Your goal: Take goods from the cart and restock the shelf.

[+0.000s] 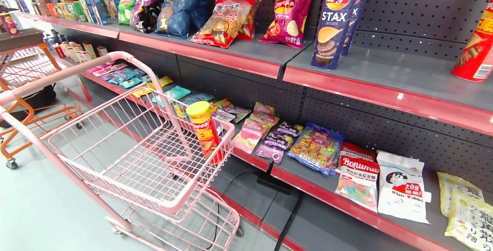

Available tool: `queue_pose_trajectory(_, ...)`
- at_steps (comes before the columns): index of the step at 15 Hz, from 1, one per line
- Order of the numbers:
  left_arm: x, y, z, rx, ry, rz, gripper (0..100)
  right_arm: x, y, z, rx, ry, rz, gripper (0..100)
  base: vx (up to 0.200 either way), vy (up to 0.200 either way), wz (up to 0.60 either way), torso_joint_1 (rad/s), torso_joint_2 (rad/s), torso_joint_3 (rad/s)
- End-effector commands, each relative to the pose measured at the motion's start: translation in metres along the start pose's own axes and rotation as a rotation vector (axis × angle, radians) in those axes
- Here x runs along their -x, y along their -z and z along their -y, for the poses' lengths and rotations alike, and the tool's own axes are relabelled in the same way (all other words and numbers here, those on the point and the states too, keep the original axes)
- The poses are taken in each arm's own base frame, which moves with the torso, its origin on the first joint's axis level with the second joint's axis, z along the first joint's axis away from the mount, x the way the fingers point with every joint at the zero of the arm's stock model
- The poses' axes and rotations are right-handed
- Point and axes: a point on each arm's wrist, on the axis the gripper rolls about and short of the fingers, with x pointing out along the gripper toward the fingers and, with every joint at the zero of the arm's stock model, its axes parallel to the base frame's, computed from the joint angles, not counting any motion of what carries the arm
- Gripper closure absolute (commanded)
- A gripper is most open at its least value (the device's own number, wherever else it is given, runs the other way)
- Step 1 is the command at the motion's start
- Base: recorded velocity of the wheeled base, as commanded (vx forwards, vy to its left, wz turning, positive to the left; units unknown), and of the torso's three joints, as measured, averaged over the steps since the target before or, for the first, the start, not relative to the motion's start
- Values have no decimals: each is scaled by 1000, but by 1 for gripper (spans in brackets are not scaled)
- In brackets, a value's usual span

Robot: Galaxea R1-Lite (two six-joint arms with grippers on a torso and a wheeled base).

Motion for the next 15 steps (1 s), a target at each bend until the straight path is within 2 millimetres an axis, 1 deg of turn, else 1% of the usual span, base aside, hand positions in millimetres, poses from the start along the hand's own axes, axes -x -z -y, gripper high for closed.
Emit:
queue_pose_trajectory(1, -46, -100, 2, 25, 98, -65, 0, 0, 0, 0, 0, -1, -1, 0, 0, 0, 0, 0, 0, 0)
queue_pose_trajectory(2, -71, -109, 4, 23, 101, -125, 0, 0, 0, 0, 2, -1, -1, 0, 0, 0, 0, 0, 0, 0)
queue_pose_trajectory(3, -89, -109, 6, 21, 101, -160, 0, 0, 0, 0, 2, -1, -1, 0, 0, 0, 0, 0, 0, 0)
queue_pose_trajectory(4, -123, -108, 8, 29, 95, -193, 0, 0, 0, 0, 2, 0, -1, 0, 0, 0, 0, 0, 0, 0)
queue_pose_trajectory(5, -162, -111, 11, 58, 90, -171, 0, 0, 0, 0, 3, 0, -1, 0, 0, 0, 0, 0, 0, 0)
queue_pose_trajectory(6, -187, -109, 11, 73, 88, -181, 0, 0, 0, 0, 5, -1, -1, 0, 0, 0, 0, 0, 0, 0)
queue_pose_trajectory(7, -205, -98, 10, 83, 99, -231, 0, 0, 0, 0, 5, -1, -1, 0, 0, 0, 0, 0, 0, 0)
queue_pose_trajectory(8, -227, -84, 9, 96, 191, -293, 0, 0, 0, 0, 3, 0, -1, 0, 0, 0, 0, 0, 0, 0)
queue_pose_trajectory(9, -240, -75, 10, 93, 253, -326, 0, 0, 0, 0, 3, 0, -1, 0, 0, 0, 0, 0, 0, 0)
queue_pose_trajectory(11, -270, -59, 11, 62, 275, -371, 0, 0, 0, 0, 5, 0, -1, 0, 0, 0, 0, 0, 0, 0)
queue_pose_trajectory(12, -277, -56, 12, 56, 280, -370, 0, 0, 0, 0, 5, 0, -1, 0, 0, 0, 0, 0, 0, 0)
queue_pose_trajectory(13, -290, -48, 14, 58, 305, -367, 0, 0, 0, 0, 5, 0, -1, 0, 0, 0, 0, 0, 0, 0)
queue_pose_trajectory(15, -300, -37, 17, 65, 358, -383, 0, 0, 0, 0, 5, 0, -1, 0, 0, 0, 0, 0, 0, 0)
